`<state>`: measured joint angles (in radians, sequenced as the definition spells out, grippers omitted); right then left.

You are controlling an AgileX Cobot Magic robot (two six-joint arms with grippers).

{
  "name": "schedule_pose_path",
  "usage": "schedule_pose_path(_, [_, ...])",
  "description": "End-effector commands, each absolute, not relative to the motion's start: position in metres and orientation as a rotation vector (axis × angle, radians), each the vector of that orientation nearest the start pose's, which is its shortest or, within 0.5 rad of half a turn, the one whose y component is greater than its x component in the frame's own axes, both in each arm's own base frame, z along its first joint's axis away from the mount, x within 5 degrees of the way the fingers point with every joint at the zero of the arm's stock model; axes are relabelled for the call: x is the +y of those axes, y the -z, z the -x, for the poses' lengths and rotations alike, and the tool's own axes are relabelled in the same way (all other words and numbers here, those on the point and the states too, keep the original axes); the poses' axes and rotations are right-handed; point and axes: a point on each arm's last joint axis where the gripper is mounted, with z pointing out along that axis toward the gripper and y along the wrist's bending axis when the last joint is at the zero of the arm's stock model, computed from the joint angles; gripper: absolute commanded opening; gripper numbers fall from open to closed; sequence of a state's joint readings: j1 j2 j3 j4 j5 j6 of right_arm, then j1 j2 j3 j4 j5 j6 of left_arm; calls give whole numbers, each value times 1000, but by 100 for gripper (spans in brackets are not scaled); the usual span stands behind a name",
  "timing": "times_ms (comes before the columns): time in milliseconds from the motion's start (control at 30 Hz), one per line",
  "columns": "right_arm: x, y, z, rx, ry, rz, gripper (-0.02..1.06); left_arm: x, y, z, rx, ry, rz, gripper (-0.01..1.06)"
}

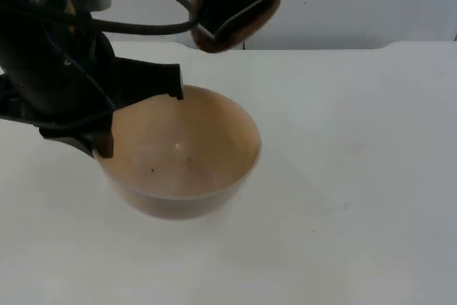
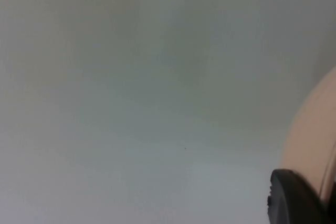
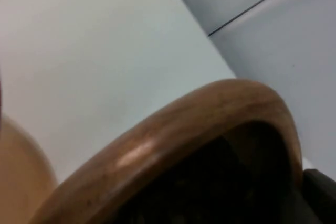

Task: Pick up the bowl with the left hand and pour the coffee beans from the cup into the bowl with the right hand.

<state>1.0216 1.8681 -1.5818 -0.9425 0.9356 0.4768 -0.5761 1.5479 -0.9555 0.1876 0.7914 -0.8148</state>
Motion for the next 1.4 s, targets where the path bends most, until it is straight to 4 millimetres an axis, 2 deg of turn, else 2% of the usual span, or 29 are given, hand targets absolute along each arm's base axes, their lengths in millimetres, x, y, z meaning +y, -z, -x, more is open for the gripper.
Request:
schedule_pose_path(0, [322,-310,-265,1917,465,1019,0,-149,-220,-246,2821,125,194,0])
schedule_pose_path(300, [322,-322,-262,1786,617,998,0,-149,-220,-246,2819,140,212,0])
schedule_pose_path(500, [321,-333,-257,1758,606,986,0,-149,-220,-246,2820,142,214,0])
schedule_pose_path(633, [312,-353,-253,1715,601,950,0,-149,-220,-246,2818,145,224,0])
schedule_pose_path(733, [314,-358,-249,1678,613,960,0,-149,-220,-246,2820,144,230,0])
schedule_pose_path(1067, [327,-360,-232,1593,624,1035,0,-149,-220,-246,2820,144,230,0])
schedule_pose_path(1367, [324,-341,-232,1539,720,1091,0,-150,-220,-245,2823,148,234,0])
